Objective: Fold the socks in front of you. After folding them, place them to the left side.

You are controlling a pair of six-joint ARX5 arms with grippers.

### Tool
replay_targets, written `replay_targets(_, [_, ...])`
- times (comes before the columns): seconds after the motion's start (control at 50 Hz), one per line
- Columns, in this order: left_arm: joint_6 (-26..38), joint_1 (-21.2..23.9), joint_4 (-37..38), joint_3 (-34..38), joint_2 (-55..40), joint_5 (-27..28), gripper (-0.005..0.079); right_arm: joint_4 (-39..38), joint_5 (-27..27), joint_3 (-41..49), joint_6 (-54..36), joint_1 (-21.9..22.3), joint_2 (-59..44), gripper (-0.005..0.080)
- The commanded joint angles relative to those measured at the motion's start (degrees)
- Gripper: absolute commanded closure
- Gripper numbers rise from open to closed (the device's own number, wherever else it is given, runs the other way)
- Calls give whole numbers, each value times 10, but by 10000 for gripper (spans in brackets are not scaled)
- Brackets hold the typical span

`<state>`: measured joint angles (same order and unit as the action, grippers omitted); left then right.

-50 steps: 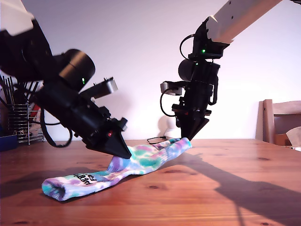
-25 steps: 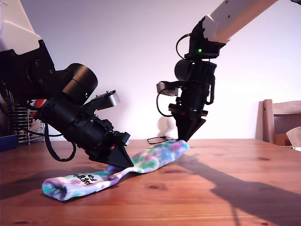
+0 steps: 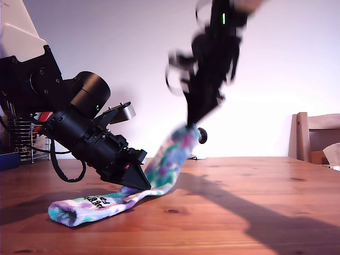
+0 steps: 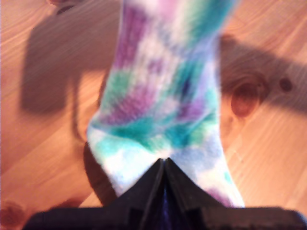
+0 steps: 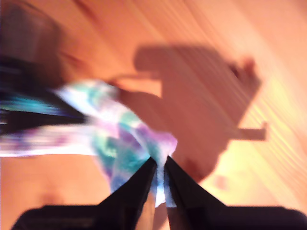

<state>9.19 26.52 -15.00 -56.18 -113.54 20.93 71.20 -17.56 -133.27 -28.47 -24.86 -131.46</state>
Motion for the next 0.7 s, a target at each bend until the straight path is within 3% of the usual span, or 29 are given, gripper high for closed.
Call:
replay_targets(0.0, [2, 2, -8, 5, -20, -1, 762, 12, -5, -3, 4, -20, -6, 765])
replay_targets(0.24, [-18, 3, -34, 5, -20, 1, 762, 20, -5, -3, 6, -63, -6, 765])
replay_targets(0.68, [-34, 11, -31, 5, -19, 7, 762, 44, 0, -3, 6, -70, -6, 765])
